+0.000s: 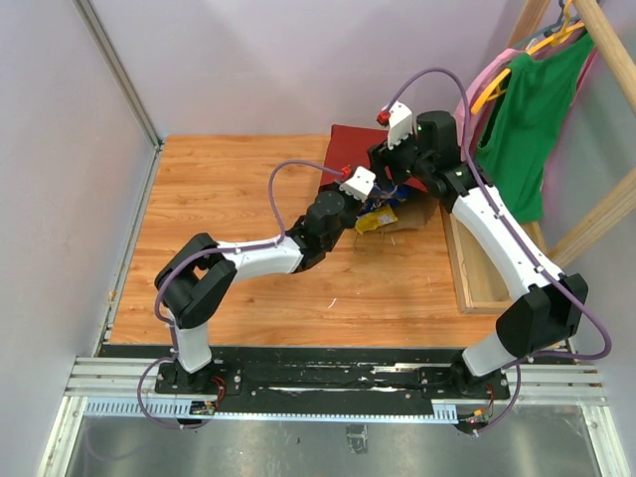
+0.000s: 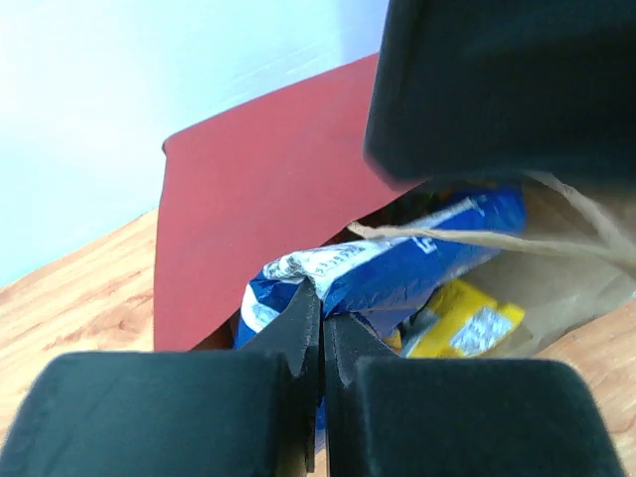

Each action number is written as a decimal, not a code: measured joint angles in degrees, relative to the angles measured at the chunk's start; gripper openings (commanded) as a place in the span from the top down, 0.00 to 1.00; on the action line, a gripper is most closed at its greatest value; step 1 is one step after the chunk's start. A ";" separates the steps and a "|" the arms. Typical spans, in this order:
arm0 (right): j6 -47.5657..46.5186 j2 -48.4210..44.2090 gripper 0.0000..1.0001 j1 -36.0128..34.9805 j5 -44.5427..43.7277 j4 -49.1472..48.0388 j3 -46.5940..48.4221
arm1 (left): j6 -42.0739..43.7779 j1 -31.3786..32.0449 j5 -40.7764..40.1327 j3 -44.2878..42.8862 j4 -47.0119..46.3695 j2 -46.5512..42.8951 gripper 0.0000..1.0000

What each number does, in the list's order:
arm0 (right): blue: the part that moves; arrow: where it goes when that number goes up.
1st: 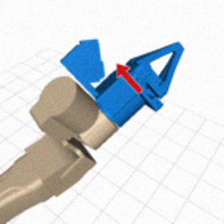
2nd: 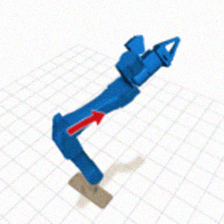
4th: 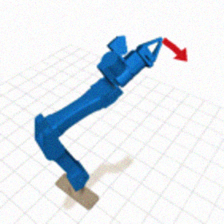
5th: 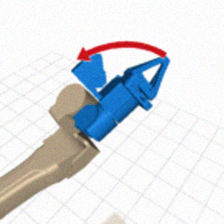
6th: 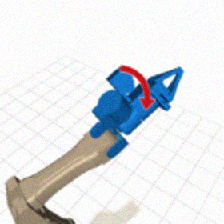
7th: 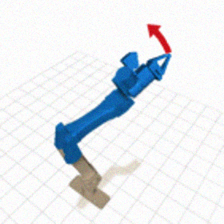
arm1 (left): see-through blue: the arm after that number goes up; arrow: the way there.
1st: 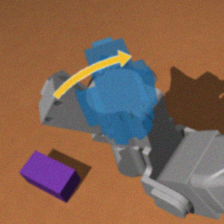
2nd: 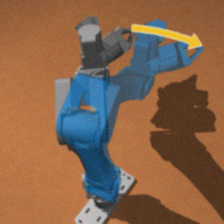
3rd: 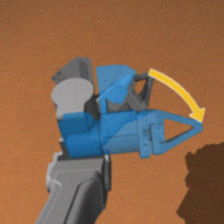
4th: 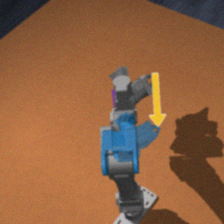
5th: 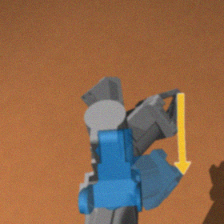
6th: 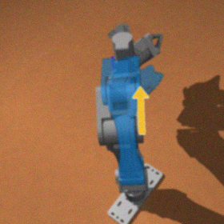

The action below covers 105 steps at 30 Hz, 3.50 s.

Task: Take the snacks out of the paper bag
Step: Take out the snack from the paper bag.

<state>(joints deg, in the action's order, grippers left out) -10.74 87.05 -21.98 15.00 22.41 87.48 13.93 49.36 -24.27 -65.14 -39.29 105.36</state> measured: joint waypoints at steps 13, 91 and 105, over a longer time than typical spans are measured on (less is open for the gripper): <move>13.44 -13.44 0.01 1.16 -14.12 -6.99 -12.83 | 1.33 -0.02 0.15 -4.37 3.39 1.07 0.99; 67.45 16.26 0.99 2.78 -23.06 -60.33 -46.38 | -0.92 -0.02 -0.13 -7.10 14.03 3.26 0.99; 66.01 1.79 0.99 2.62 -20.11 -58.29 -50.38 | -1.11 -0.02 -0.52 -7.41 14.05 4.22 0.99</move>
<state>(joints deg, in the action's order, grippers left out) 55.27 88.84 -19.35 -5.10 -35.88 37.10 12.82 49.34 -24.80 -72.55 -25.23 109.58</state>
